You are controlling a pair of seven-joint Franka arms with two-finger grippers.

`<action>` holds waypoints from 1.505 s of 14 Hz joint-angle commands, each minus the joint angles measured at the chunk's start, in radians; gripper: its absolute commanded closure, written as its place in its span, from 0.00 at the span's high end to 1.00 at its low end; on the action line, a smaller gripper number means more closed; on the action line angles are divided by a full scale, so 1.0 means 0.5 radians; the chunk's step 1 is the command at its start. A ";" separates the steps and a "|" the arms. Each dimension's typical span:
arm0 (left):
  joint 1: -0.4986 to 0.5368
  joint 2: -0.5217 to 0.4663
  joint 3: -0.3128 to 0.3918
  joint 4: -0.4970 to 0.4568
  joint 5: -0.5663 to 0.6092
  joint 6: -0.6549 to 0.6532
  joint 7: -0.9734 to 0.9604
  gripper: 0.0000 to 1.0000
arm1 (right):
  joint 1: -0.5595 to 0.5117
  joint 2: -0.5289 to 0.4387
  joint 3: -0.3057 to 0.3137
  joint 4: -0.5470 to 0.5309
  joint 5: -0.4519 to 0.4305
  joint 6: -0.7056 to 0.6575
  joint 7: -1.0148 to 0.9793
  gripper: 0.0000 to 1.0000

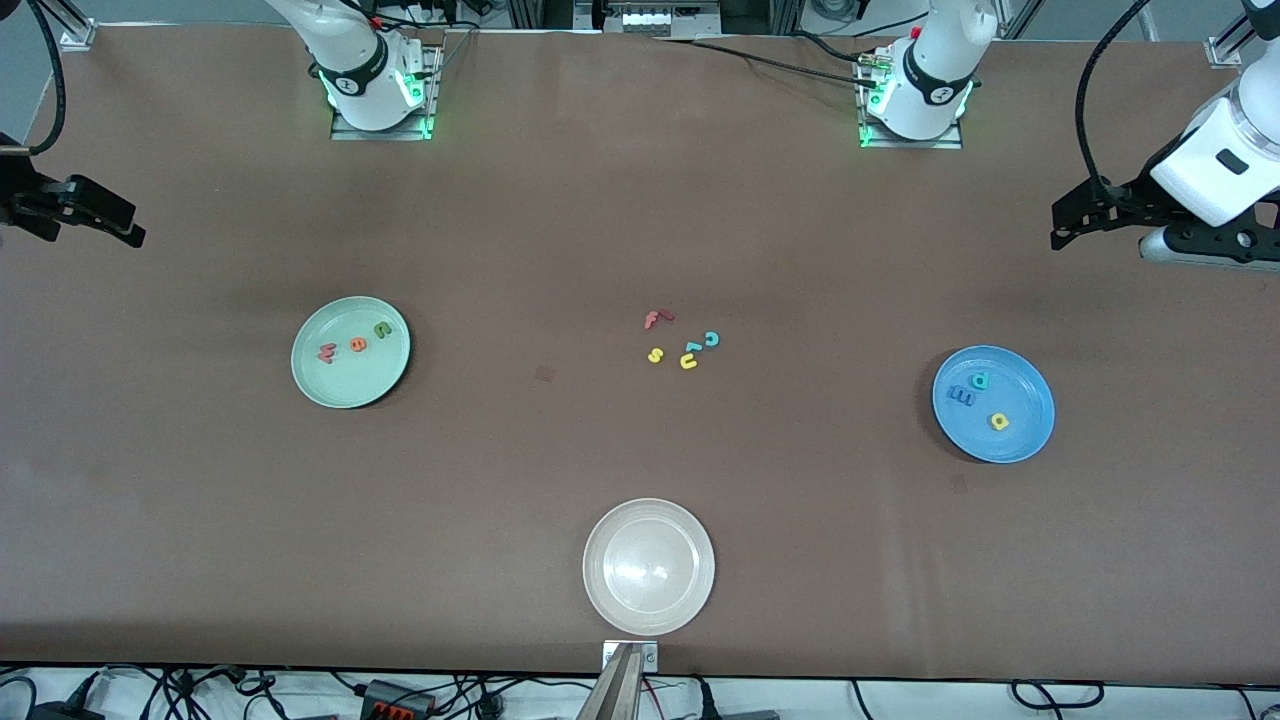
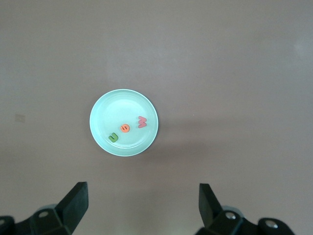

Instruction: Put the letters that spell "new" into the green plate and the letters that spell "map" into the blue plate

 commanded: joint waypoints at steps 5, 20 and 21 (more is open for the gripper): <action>-0.015 0.015 -0.001 0.051 0.044 -0.044 0.023 1.00 | -0.029 -0.039 0.006 -0.059 -0.035 0.051 -0.006 1.00; -0.015 0.015 -0.001 0.051 0.044 -0.041 0.023 1.00 | -0.032 -0.042 -0.004 -0.062 -0.035 0.039 -0.015 1.00; -0.015 0.015 -0.001 0.051 0.044 -0.041 0.023 1.00 | -0.032 -0.042 -0.004 -0.062 -0.035 0.039 -0.015 1.00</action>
